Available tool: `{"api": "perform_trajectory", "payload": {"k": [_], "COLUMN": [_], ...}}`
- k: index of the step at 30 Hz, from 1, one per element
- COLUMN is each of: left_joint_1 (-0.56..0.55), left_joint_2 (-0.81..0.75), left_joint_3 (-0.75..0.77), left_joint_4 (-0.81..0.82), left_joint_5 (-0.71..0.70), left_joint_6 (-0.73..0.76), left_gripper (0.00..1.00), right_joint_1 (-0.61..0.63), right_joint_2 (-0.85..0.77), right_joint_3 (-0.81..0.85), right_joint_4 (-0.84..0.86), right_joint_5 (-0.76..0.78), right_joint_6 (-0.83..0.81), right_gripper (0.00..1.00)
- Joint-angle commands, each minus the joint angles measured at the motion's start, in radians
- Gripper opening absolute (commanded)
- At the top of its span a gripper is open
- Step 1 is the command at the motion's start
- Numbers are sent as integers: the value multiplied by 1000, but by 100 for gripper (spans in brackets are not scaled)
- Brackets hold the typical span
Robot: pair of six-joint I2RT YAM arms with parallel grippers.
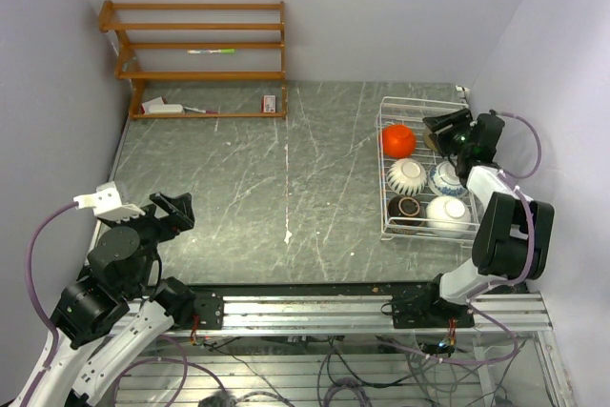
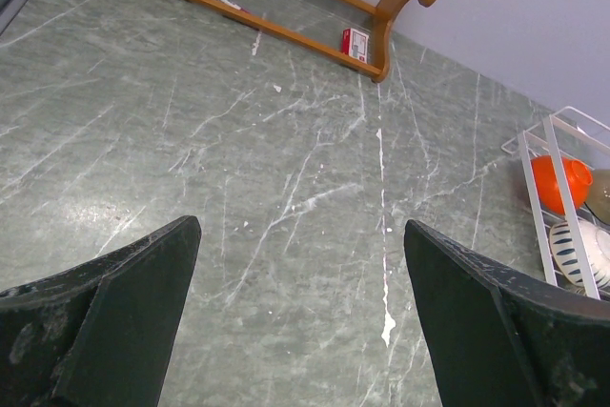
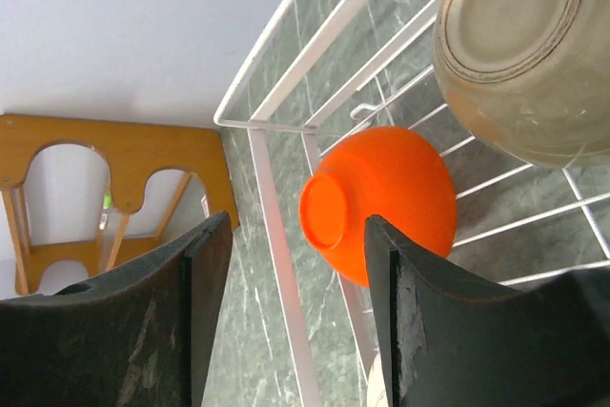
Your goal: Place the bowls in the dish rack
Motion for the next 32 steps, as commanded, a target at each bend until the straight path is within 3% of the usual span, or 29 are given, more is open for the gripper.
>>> {"api": "perform_trajectory", "payload": {"k": [1, 2, 3, 4, 5, 14, 17, 22, 32], "left_joint_1": [-5, -5, -5, -4, -5, -6, -7, -7, -7], "left_joint_2": [-9, -7, -5, -3, -2, 15, 37, 60, 70], "left_joint_3": [12, 12, 12, 13, 13, 11, 14, 19, 20], "left_joint_4": [24, 25, 24, 23, 23, 25, 22, 14, -1], "left_joint_5": [2, 3, 4, 4, 3, 5, 5, -4, -33], "left_joint_6": [1, 1, 1, 1, 0, 2, 3, -2, -16], "left_gripper": [99, 99, 99, 99, 99, 99, 99, 99, 99], "right_joint_1": [12, 27, 54, 80, 112, 523, 620, 696, 725], "right_joint_2": [-84, -112, -129, -147, -164, -184, -185, -199, -343], "right_joint_3": [50, 70, 85, 95, 107, 263, 255, 235, 125], "right_joint_4": [-140, -174, -203, -227, -249, -487, -506, -549, -522], "right_joint_5": [73, 94, 113, 133, 152, 427, 430, 443, 486], "right_joint_6": [-135, -169, -202, -235, -285, -580, -641, -673, -678], "right_gripper": [61, 63, 75, 96, 99, 100, 100, 100, 100]}}
